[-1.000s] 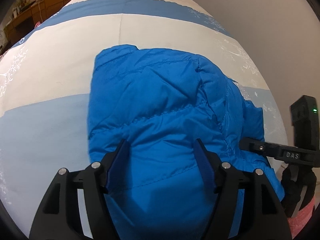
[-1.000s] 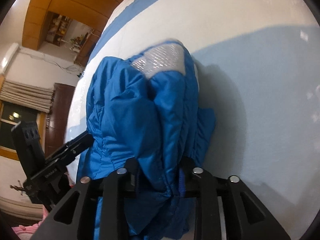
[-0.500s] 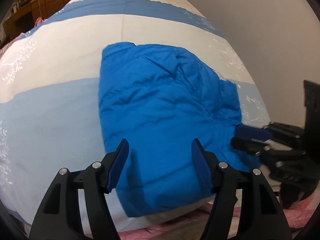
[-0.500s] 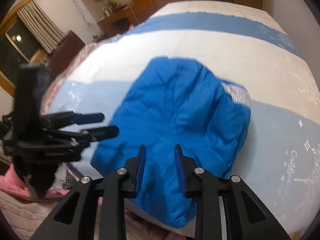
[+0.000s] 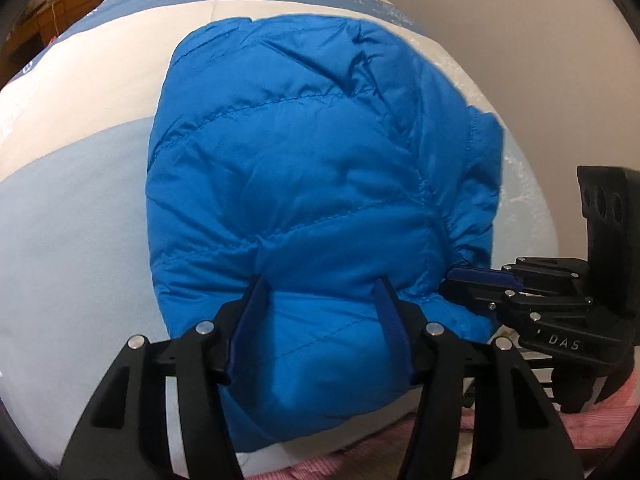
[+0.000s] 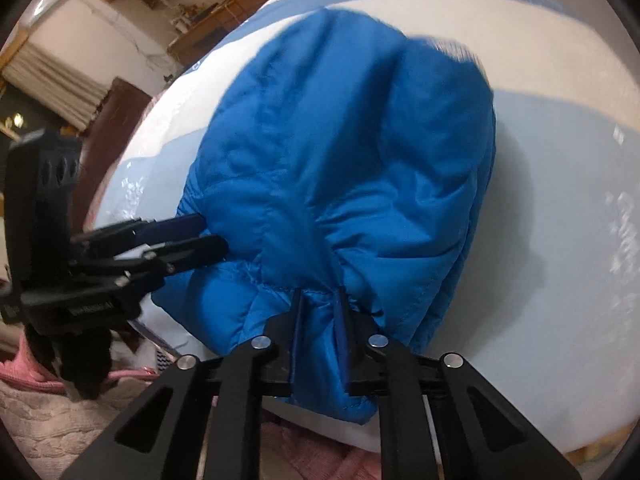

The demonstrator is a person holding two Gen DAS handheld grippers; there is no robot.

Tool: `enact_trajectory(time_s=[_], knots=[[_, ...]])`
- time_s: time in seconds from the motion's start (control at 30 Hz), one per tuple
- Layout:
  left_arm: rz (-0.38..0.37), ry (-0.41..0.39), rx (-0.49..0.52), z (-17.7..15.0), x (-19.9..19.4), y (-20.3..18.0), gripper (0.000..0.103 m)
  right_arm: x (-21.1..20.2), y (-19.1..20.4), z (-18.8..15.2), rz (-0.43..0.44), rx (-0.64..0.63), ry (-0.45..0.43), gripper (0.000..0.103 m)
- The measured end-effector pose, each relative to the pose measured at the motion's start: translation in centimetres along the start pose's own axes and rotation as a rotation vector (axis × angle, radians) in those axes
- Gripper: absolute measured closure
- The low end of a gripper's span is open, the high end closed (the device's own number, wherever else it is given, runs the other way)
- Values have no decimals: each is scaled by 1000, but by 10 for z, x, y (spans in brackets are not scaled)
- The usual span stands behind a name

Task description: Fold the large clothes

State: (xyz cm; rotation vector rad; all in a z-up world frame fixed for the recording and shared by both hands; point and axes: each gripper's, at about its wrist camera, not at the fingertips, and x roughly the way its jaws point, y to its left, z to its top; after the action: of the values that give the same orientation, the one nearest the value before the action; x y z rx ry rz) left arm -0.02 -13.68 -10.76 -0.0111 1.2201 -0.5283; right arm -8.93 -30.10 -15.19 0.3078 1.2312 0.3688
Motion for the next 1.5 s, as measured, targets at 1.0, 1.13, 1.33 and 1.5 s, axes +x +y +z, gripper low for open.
enact_trajectory(time_s=[1.0,1.13,1.33,1.5], knots=[[-97,-24,-53,20,-21,32,87,-34,22,30,-8,-55,-80,84],[-58,-68,-46,65,-20,38,87,-42,28,73,-23,-80,-160,84],[-33,-13,-63,119,13,47,88,-1,13,131,-118,-58,-144,84],[-1,56,-54,137,44,54,88,33,-10,141,-150,-4,-96,89]])
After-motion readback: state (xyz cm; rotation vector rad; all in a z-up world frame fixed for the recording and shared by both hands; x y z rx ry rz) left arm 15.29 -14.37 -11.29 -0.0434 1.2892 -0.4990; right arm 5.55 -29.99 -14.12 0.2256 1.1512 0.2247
